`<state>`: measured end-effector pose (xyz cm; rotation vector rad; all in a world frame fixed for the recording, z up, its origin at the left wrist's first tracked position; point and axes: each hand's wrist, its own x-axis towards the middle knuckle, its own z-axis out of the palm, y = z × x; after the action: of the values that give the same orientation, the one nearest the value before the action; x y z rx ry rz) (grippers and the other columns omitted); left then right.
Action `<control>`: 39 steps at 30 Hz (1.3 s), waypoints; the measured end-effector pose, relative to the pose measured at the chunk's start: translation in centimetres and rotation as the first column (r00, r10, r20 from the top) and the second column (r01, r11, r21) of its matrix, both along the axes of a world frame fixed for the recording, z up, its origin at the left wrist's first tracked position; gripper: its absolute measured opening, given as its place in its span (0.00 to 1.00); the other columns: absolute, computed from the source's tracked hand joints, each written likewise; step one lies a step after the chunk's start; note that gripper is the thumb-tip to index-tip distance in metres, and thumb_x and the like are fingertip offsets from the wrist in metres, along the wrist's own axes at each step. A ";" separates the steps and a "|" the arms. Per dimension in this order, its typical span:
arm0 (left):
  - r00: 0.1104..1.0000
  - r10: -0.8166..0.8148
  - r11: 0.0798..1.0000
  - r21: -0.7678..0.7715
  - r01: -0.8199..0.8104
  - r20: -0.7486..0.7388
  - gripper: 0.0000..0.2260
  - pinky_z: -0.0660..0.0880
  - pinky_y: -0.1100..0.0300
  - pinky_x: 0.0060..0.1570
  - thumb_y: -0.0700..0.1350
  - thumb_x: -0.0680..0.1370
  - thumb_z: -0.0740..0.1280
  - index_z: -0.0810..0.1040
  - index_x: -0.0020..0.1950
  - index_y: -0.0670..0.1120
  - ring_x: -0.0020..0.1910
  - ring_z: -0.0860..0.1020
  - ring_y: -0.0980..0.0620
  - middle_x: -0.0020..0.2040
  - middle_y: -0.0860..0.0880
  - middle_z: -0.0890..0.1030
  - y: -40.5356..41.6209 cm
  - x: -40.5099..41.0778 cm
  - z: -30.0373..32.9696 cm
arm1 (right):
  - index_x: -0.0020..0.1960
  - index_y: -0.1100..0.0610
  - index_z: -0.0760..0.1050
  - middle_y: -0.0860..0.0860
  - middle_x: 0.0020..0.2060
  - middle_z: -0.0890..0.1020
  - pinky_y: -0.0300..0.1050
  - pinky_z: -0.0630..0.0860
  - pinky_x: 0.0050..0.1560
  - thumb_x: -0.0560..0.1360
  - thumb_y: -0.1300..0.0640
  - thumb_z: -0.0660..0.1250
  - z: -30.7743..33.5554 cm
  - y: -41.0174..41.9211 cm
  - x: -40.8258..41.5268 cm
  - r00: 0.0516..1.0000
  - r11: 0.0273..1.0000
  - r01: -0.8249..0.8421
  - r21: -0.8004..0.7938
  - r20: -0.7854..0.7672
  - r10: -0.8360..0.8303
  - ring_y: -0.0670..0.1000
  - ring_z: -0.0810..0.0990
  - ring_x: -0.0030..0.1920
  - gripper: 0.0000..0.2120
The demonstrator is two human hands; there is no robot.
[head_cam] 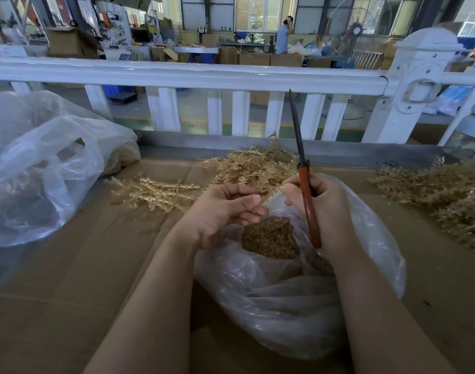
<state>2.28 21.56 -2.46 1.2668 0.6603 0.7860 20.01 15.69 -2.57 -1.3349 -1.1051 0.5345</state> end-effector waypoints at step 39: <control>0.807 0.353 0.934 -0.134 -0.330 0.474 0.10 0.80 0.65 0.43 0.36 0.73 0.69 0.81 0.54 0.38 0.42 0.85 0.54 0.44 0.46 0.86 0.4 1.2 0.4 | 0.47 0.39 0.70 0.33 0.38 0.76 0.32 0.68 0.36 0.61 0.18 0.59 -2.2 0.6 0.0 0.779 0.990 0.083 -0.112 0.627 0.006 0.35 0.75 0.39 0.28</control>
<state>3.47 21.92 -2.02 0.8546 0.4848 1.3345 20.02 16.31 -4.81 -1.7143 -1.6003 0.1153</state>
